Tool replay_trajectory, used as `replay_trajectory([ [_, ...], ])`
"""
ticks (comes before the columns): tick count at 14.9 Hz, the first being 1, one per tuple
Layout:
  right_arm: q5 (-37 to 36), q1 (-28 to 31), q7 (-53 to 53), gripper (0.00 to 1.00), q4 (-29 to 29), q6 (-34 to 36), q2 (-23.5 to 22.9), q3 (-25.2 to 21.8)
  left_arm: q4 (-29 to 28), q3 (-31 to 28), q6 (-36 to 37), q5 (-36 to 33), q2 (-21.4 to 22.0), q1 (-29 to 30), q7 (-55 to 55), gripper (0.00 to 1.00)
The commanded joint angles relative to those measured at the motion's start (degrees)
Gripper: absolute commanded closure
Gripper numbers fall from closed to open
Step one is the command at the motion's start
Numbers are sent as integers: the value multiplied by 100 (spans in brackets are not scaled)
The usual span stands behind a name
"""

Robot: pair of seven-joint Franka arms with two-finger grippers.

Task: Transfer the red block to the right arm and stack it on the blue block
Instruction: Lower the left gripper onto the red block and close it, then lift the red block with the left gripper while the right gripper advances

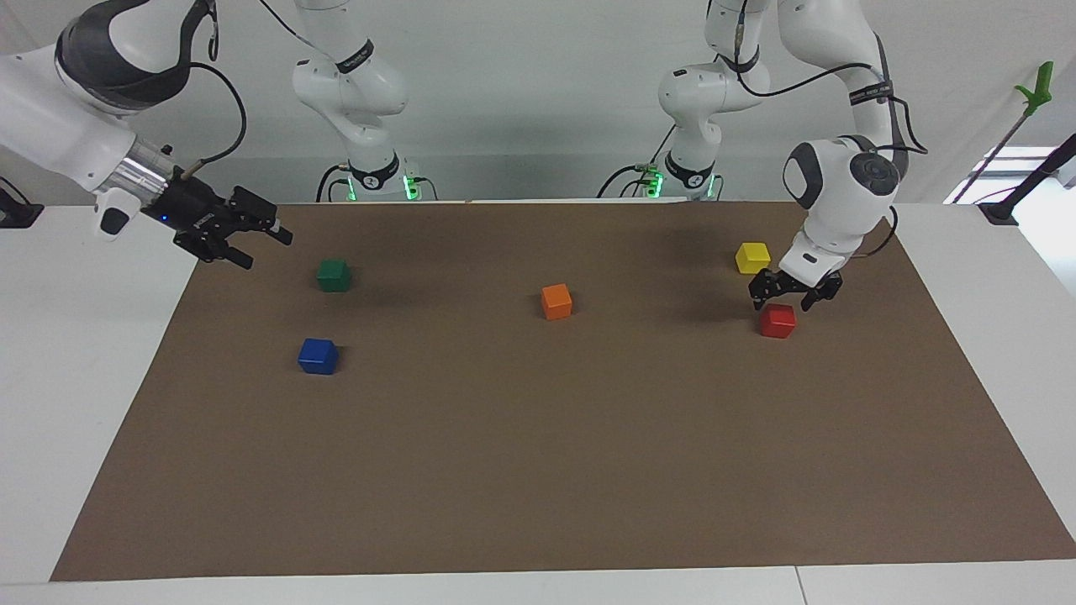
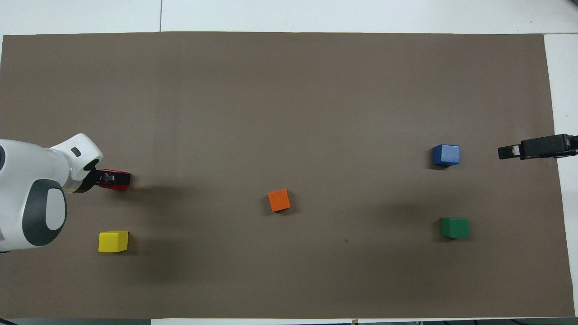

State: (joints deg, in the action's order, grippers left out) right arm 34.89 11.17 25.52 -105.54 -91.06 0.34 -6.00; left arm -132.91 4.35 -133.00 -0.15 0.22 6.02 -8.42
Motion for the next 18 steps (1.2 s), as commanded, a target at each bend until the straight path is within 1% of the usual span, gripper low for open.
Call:
replay_trajectory([
  [1, 814, 87, 479, 0, -527, -25, 212, 20, -217, 30, -384, -29, -30, 118, -185, 0],
  [3, 1343, 78, 699, 0, -730, -25, 212, 29, -253, 22, -560, -29, -92, 171, -265, 1],
  [5, 1756, 60, 779, 0, -905, 36, 221, 29, -279, 22, -569, -29, -83, 180, -265, 4],
  [7, 2231, 60, 1007, 0, -1213, 80, 230, 29, -332, 30, -631, -29, -92, 180, -274, 6],
  [8, 2407, 34, 1069, 0, -1327, 98, 265, 29, -332, 30, -640, -29, -92, 180, -274, 12],
  [9, 2583, 17, 1078, 0, -1407, 115, 265, 29, -332, 30, -640, -37, -92, 171, -274, 23],
  [11, 2969, -18, 1270, 0, -1626, 107, 256, 38, -323, 30, -640, -37, -101, 162, -265, 70],
  [12, 3136, -97, 1350, 0, -1714, 115, 247, 38, -280, 30, -605, -37, -101, 153, -265, 91],
  [13, 3321, -115, 1377, 0, -1793, 141, 230, 38, -218, 30, -552, -37, -118, 127, -256, 100],
  [14, 3584, -133, 1455, 0, -1872, 194, 204, 38, -26, 22, -360, -37, -127, 101, -247, 100],
  [15, 3865, -203, 1561, 0, -1978, 229, 169, 46, 315, 30, 155, -37, -127, 101, -195, 100],
  [16, 4172, -308, 1640, 0, -2092, 238, 168, 47, 788, 30, 743, -29, -136, 109, -116, 100],
  [17, 4471, -387, 1641, 0, -2180, 238, 168, 47, 1185, 30, 1245, -29, -136, 118, 111, 100],
  [18, 4744, -492, 1641, 0, -2242, 273, 160, 47, 1511, 30, 1589, -29, -119, 101, 505, 100],
])
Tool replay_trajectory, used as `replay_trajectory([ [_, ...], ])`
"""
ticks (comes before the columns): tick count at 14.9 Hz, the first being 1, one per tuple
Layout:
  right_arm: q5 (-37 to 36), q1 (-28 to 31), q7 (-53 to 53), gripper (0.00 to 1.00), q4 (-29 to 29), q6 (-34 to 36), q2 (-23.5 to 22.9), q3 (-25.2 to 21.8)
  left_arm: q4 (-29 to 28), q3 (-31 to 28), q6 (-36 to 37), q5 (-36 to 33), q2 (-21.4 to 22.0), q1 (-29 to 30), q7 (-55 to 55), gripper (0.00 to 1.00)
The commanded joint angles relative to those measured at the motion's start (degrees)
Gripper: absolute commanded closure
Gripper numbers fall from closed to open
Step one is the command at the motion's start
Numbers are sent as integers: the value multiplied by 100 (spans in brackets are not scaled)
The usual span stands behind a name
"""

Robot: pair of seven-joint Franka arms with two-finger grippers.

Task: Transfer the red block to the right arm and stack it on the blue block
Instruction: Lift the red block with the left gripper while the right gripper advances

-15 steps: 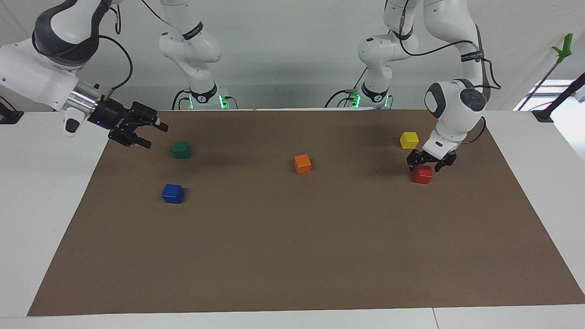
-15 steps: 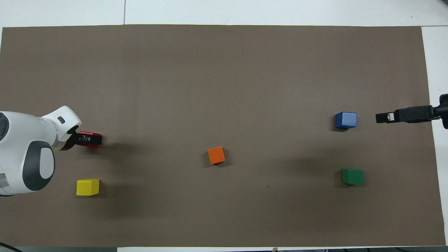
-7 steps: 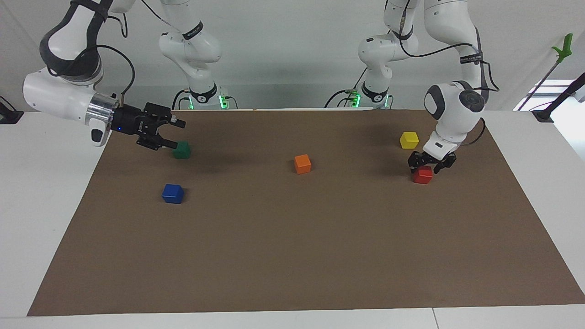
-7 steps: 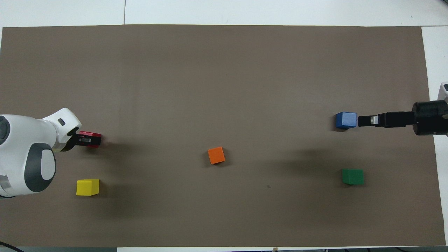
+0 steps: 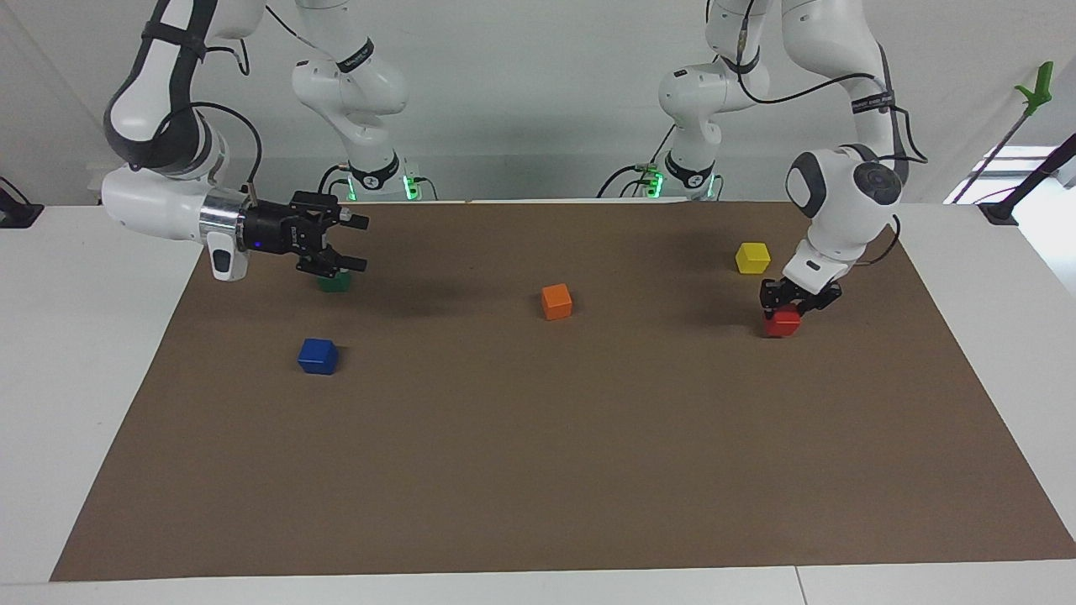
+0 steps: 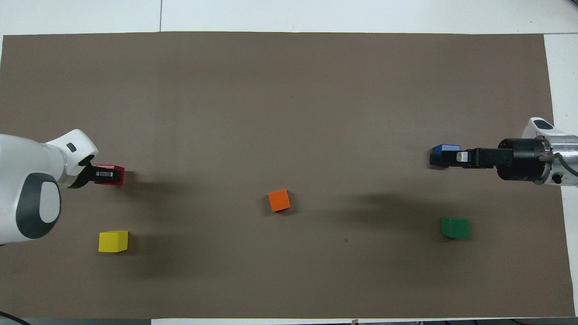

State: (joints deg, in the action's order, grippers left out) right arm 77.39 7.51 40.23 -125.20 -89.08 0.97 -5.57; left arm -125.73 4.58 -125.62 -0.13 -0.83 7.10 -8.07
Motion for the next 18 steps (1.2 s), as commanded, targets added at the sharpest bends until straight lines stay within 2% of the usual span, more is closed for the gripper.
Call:
replay_trajectory([
  [1, 801, -240, 178, 0, -364, 110, 97, 3, 1048, 16, 1046, -40, 12, -16, 952, 100],
  [3, 1172, -415, 187, 0, -435, 198, 88, 3, 1400, 51, 1363, 13, 65, -34, 1988, 100],
  [5, 1653, -522, 204, 0, -558, 346, 44, 29, 1822, 78, 1697, 406, 30, -69, 3305, 100],
  [8, 2402, -856, 616, 0, -602, 944, -499, 38, 2078, 157, 2224, 645, 65, -340, 4758, 100],
  [10, 2666, -1039, 697, 0, -611, 1130, -676, 39, 2341, 245, 2706, 1144, 48, -394, 5706, 100],
  [15, 3816, -1602, 714, 0, -673, 1884, -1203, 47, 2825, 254, 3604, 2339, -23, -491, 7177, 100],
  [18, 4432, -1998, 732, 0, -673, 1913, -1274, 47, 3080, 262, 4053, 3044, -84, -490, 8073, 100],
])
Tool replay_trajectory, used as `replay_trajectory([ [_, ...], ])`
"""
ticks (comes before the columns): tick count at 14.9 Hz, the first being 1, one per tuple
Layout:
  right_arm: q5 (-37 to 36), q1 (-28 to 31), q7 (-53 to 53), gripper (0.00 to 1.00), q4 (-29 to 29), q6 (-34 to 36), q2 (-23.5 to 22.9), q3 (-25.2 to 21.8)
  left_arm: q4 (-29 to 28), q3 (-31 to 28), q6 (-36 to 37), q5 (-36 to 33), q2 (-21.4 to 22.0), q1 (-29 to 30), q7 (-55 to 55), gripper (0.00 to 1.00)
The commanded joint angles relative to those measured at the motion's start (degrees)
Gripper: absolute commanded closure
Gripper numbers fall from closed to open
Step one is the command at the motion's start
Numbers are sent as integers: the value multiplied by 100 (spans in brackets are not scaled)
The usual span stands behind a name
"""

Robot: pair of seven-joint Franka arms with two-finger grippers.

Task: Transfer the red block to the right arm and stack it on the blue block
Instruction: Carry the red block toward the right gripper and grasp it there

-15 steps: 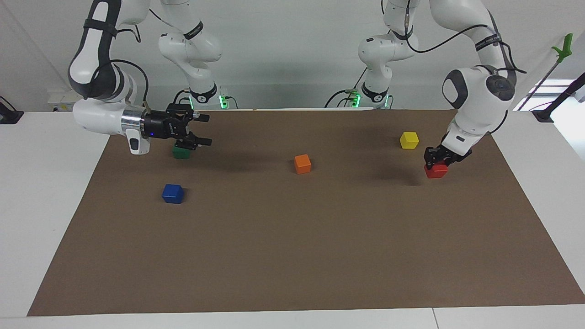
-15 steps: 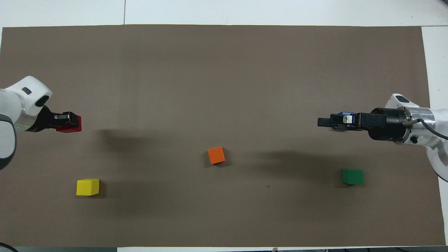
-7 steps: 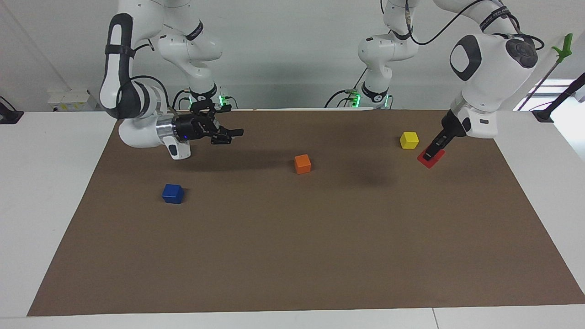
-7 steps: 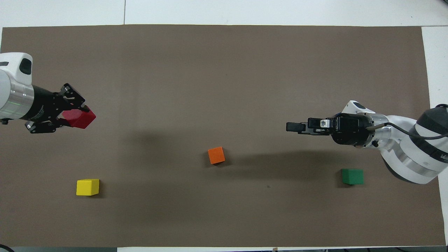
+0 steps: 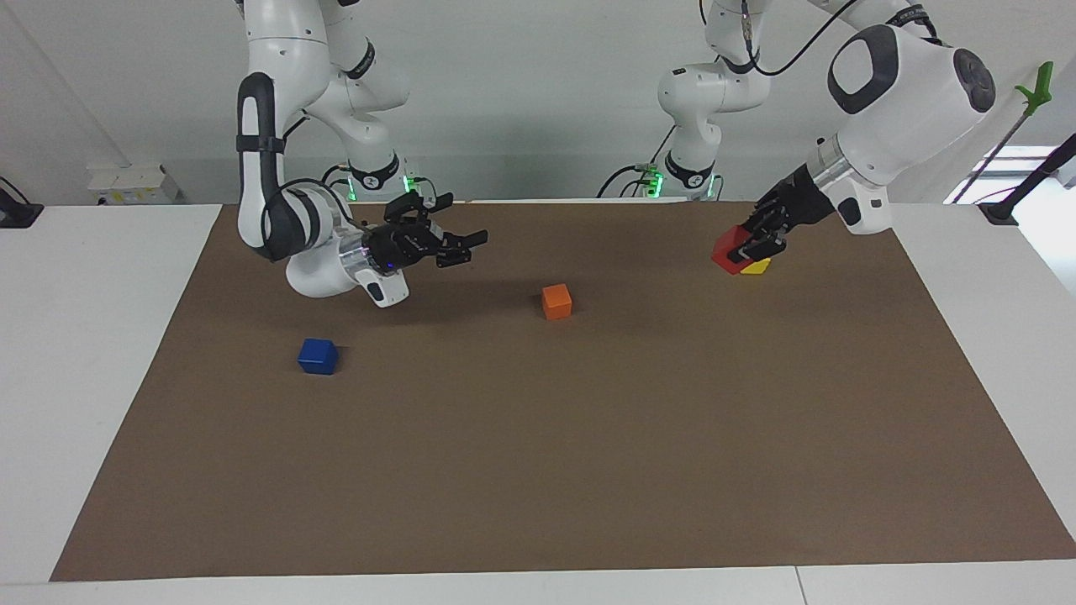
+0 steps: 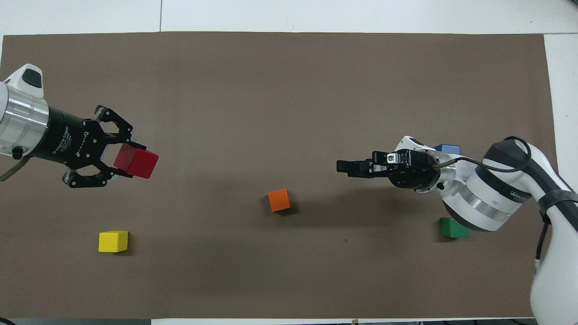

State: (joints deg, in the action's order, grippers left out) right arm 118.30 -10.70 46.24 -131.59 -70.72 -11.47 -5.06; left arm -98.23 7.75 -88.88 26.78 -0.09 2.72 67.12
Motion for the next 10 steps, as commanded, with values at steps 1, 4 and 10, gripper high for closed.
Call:
replay_trajectory([
  [1, 578, -317, 113, 0, -34, 23, -31, -4, 436, -46, 467, 511, -184, -61, 783, 100],
  [4, 896, -608, 148, 0, 54, -47, -154, -4, 647, 200, 538, 968, -210, -61, 1583, 100],
  [10, 1213, -1233, 1045, 0, 432, -978, -268, -4, 1509, 938, 741, 1417, -527, -26, 2902, 100],
])
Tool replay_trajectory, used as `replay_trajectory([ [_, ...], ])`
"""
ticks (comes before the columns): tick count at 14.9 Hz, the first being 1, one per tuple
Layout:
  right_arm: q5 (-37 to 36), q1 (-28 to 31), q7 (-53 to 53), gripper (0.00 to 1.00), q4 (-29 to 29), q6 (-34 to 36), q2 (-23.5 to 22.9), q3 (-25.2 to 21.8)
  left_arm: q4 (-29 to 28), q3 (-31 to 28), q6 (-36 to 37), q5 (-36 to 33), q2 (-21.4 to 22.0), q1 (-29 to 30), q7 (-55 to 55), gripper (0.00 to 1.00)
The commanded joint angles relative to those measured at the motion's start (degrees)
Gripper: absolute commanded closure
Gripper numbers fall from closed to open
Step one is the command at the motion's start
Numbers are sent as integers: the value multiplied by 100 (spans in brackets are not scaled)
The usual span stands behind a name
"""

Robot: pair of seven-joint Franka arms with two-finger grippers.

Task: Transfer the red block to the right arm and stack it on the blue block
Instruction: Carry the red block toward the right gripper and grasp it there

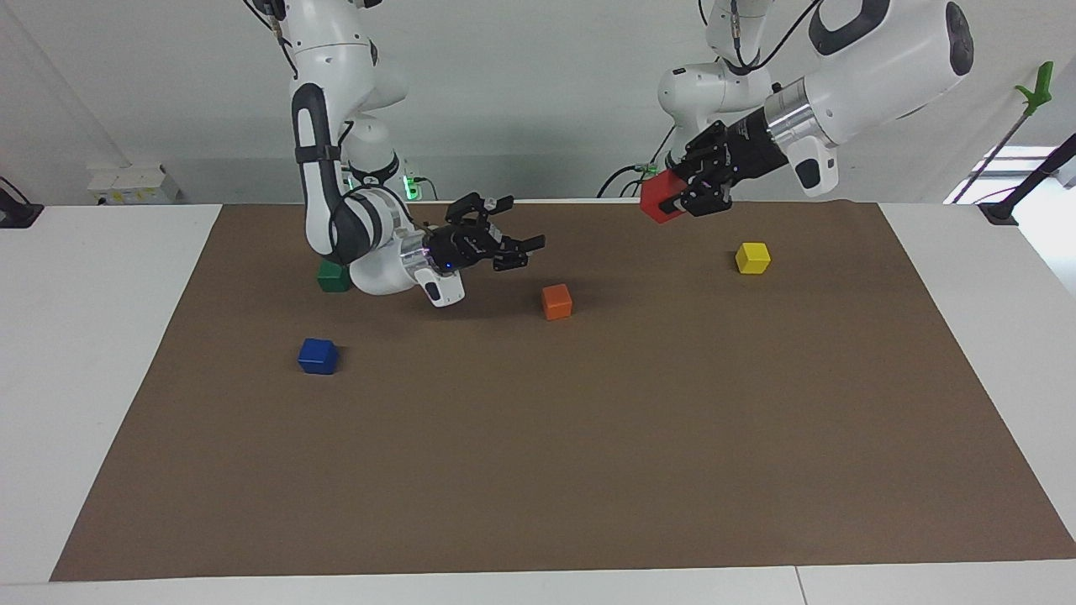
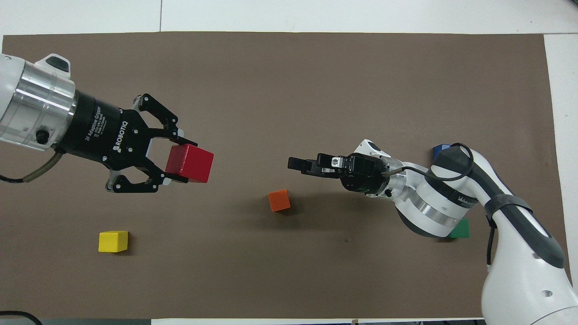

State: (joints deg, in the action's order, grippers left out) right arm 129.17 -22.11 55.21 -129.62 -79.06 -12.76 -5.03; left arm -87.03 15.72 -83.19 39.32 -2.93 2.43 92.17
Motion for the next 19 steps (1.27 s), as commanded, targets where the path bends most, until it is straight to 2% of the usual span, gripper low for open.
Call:
replay_trajectory([
  [1, 187, -144, 148, 0, 253, -144, -139, -7, 388, 159, 94, 242, -243, 3, 512, 100],
  [4, 565, -294, 175, 0, 411, 416, -420, 2, 388, 194, -179, 348, -243, -49, 714, 100],
  [7, 801, -442, 218, 0, 482, 602, -517, 2, 380, 291, -469, 383, -234, -85, 986, 100],
  [9, 1066, -609, 263, 0, 587, 708, -657, 2, 319, 300, -994, 567, -164, -94, 1093, 100],
  [14, 1593, -619, 219, 0, 719, 594, -658, 248, 116, 300, -1480, 533, -111, -295, 1155, 100],
  [19, 2060, -610, 175, 0, 1246, 182, -763, 459, -129, 291, -1568, 480, 12, -340, 1076, 100],
])
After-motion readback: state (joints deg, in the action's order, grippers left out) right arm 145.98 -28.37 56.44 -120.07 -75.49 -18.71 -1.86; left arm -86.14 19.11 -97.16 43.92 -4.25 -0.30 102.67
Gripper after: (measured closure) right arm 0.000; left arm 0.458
